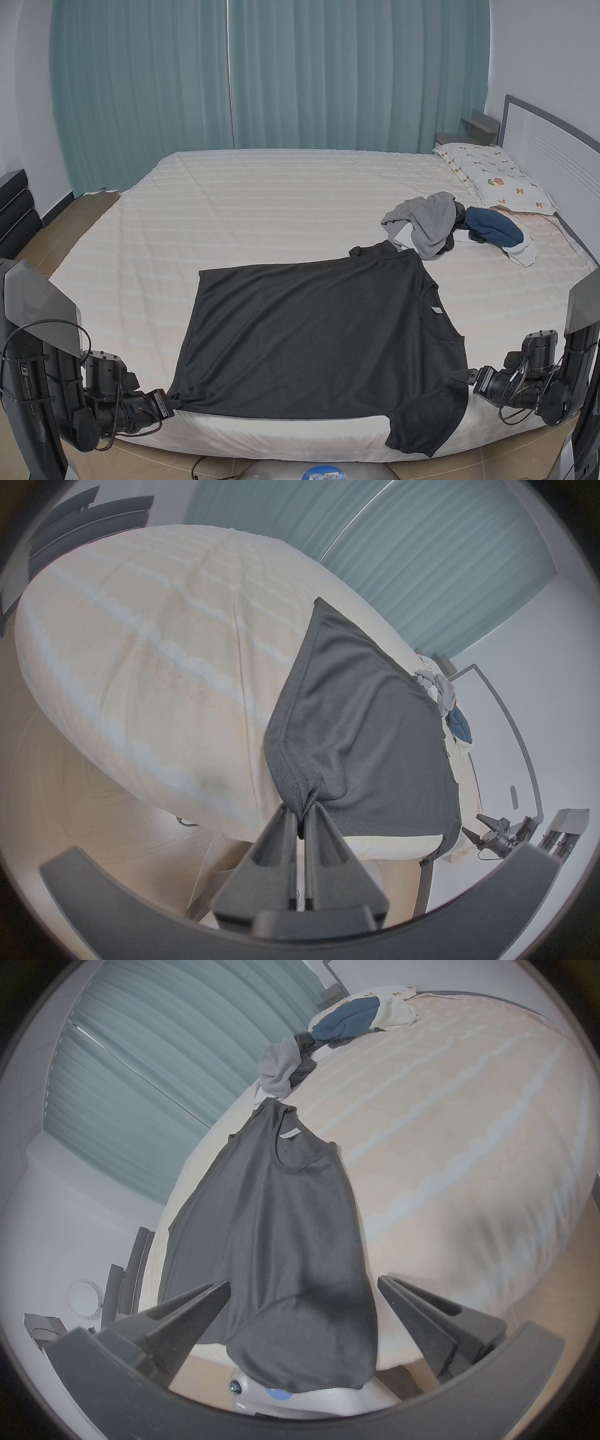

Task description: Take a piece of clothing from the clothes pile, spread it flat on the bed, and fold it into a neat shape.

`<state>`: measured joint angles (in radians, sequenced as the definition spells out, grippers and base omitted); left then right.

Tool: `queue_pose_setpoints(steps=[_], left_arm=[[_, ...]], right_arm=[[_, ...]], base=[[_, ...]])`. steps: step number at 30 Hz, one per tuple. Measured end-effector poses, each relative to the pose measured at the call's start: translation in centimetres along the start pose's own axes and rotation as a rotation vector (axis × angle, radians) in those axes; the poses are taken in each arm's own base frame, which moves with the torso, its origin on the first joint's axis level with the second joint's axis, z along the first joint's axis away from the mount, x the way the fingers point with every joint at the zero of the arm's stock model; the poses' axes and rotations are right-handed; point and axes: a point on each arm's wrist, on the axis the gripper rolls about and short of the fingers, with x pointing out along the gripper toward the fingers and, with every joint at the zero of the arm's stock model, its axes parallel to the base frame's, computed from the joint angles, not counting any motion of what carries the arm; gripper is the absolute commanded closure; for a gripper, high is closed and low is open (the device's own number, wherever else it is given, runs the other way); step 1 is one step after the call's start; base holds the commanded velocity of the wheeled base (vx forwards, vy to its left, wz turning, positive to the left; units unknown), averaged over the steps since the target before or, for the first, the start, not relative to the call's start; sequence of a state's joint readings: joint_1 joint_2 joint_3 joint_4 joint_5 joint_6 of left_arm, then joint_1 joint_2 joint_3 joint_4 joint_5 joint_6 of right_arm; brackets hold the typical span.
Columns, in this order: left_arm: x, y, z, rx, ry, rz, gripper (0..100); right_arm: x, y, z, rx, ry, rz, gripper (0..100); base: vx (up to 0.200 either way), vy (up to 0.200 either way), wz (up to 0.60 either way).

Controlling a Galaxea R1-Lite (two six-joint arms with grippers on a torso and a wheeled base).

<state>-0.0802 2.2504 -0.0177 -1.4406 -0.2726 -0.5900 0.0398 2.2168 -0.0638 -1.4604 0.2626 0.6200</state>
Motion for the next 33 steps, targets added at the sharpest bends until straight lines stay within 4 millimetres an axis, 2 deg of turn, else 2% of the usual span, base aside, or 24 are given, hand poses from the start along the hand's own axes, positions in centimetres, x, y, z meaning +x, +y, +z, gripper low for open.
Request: queue_pose_setpoints(steps=[3,4,18,23,24,29,33], left_arm=[[0.0,0.1,0.1,-0.006,-0.006,0.001,100],[0.0,0.2,0.1,-0.009,-0.008,0.002,100],[0.0,0.7,0.4,-0.027,-0.02,0.009,100],[0.2,0.8,0.3,-0.026,-0.015,0.009,100],[0.3,0.8,0.3,-0.026,-0.015,0.009,100],[0.4,0.8,0.2,-0.026,-0.014,0.009,100],[0.4,0.9,0.2,-0.026,-0.011,0.01,100]], right_arm=[[1.1,-0.4,0.2,0.004,-0.01,0.001,0],[1.5,-0.6,0.3,0.008,-0.011,-0.002,100],[5.8,-1.0,4.2,-0.002,-0.154,0.054,100],[6.8,-0.9,4.7,-0.012,-0.173,0.073,100],[7.0,-0.8,4.8,-0.014,-0.176,0.077,0],[7.9,-1.0,4.8,-0.019,-0.18,0.083,0],[7.7,-1.3,4.8,-0.012,-0.186,0.077,0]], base=[[0.0,0.0,0.0],[0.0,0.0,0.0],[0.0,0.0,0.0],[0.0,0.0,0.0],[0.0,0.0,0.0],[0.0,0.0,0.0],[0.0,0.0,0.0]])
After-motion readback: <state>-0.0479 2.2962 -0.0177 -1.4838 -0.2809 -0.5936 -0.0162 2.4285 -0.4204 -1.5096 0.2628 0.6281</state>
